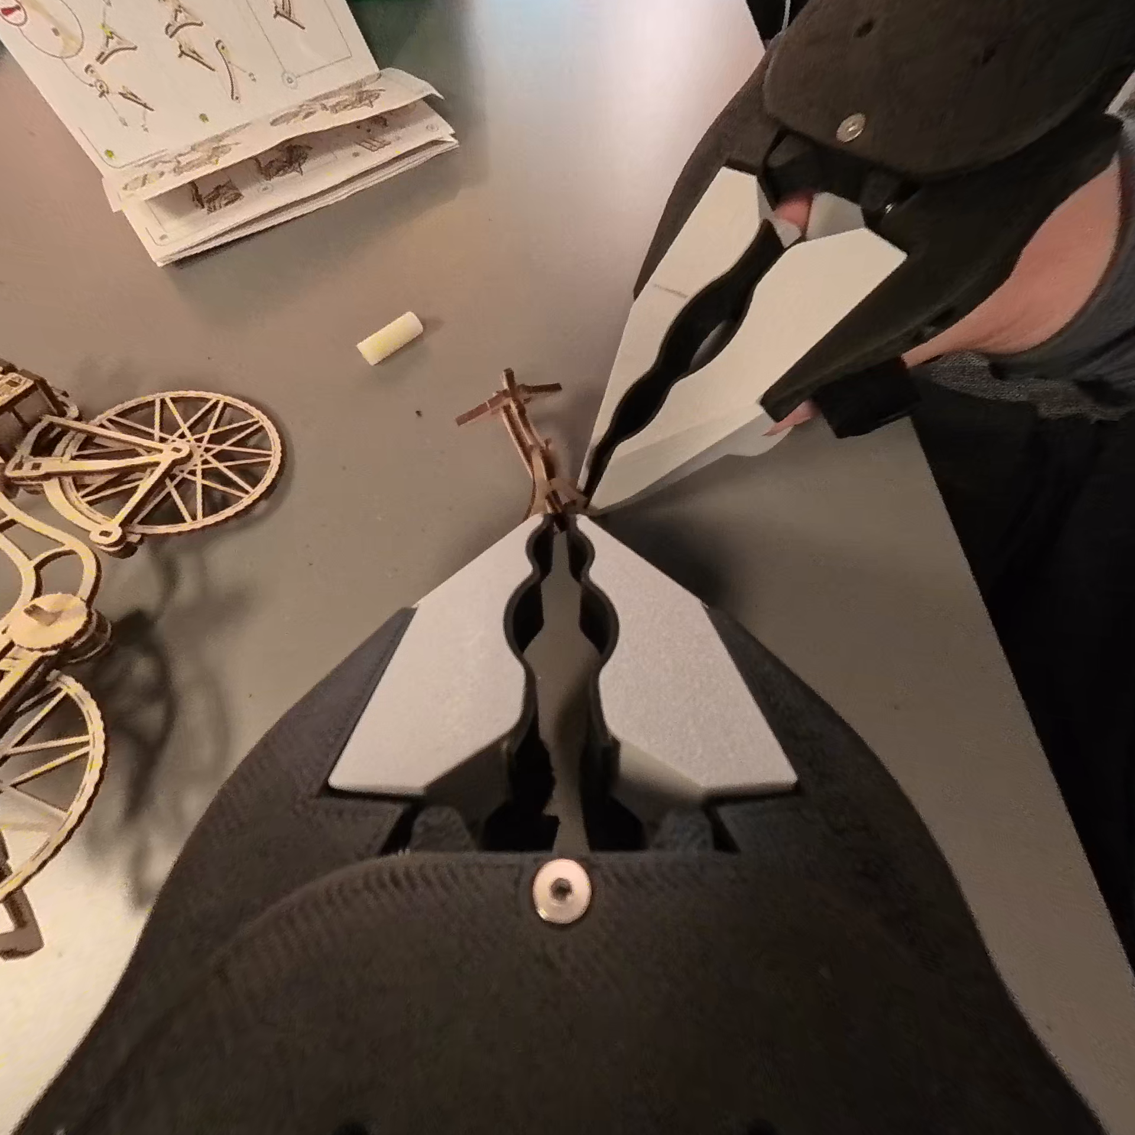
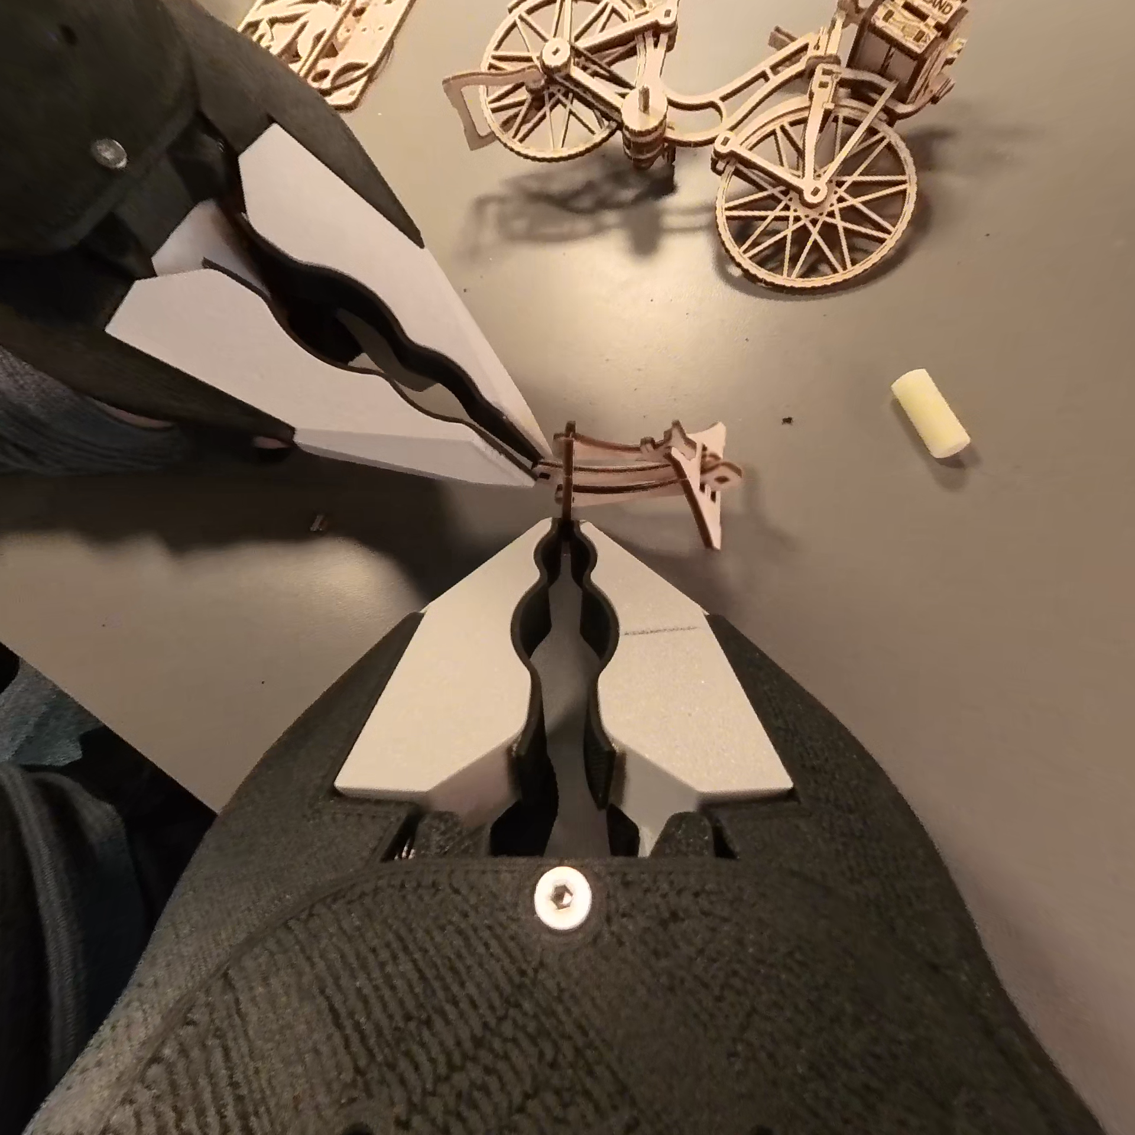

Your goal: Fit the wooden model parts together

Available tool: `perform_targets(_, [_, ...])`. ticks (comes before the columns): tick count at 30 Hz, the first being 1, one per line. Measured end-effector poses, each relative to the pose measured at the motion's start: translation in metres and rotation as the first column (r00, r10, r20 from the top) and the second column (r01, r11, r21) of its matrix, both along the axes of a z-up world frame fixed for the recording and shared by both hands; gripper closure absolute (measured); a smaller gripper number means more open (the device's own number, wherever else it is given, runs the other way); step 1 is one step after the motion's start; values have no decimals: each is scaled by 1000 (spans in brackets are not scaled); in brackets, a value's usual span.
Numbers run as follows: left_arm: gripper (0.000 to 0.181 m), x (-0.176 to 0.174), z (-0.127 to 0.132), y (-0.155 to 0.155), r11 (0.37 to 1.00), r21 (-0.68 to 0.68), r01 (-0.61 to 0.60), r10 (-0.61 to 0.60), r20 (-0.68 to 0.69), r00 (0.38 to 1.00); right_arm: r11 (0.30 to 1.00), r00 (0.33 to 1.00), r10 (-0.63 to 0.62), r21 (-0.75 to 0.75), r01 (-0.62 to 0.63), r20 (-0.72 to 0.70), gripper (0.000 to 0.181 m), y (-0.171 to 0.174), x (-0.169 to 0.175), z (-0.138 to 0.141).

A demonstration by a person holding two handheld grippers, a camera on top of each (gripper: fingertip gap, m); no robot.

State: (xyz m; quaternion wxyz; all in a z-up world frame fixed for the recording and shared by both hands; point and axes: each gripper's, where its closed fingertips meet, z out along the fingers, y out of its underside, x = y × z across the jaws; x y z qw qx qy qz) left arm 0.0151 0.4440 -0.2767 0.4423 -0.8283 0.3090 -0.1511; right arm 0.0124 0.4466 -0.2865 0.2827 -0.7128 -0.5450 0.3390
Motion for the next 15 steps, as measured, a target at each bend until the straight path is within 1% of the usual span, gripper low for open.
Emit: perform_targets(15, [178,-2,-2,2,1000,26,3,-1,-88,996,1000,1000,1,-10,-1,-4,181,0,0,0])
